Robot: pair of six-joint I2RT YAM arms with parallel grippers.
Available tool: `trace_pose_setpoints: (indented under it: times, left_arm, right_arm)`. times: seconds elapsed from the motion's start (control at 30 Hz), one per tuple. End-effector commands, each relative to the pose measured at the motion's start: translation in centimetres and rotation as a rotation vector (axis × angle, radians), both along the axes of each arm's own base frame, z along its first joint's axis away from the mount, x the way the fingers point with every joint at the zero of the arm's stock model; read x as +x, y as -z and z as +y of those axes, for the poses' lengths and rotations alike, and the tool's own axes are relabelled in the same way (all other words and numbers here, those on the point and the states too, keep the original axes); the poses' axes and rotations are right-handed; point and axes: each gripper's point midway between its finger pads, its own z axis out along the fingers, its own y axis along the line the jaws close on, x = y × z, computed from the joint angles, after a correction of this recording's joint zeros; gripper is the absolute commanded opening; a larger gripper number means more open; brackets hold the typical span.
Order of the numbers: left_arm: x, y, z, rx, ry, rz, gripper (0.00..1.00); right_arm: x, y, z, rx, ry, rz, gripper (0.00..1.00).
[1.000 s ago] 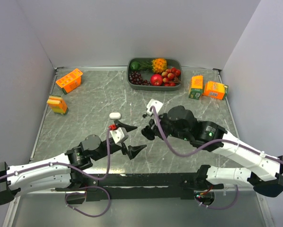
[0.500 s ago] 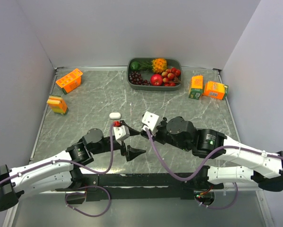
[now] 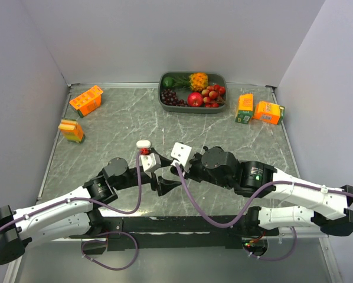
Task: Insert the wireless bluetooth earbuds into the charging case
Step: Open the charging case.
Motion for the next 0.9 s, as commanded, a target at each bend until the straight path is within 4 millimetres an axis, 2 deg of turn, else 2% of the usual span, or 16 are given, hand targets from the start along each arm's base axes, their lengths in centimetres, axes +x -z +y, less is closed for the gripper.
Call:
trace_pose_setpoints:
  times: [0.0, 0.3, 0.47, 0.73, 0.87]
  left_arm:
    - [0.2, -3.0, -0.3, -0.071, 0.008, -0.061, 0.80]
    - [0.0, -3.2, -0.4, -0.076, 0.024, -0.064, 0.74]
    - [-0.3, -3.1, -0.5, -0.075, 0.042, -0.064, 0.64]
    - [-0.8, -3.3, -0.6, -0.084, 0.068, -0.067, 0.58]
    - [-1.0, -3.4, -0.6, -0.088, 0.081, -0.071, 0.49]
  right_arm:
    - [-0.4, -0.7, 1.2, 0.051, -0.023, 0.001, 0.00]
    - [-0.8, -0.5, 1.7, 0.053, -0.042, 0.013, 0.00]
    - [-0.9, -0.3, 1.7, 0.052, -0.045, 0.022, 0.00]
    - [-1.5, 0.0, 2.0, 0.059, -0.071, 0.050, 0.00]
    - [-1.7, 0.2, 2.2, 0.058, -0.078, 0.059, 0.00]
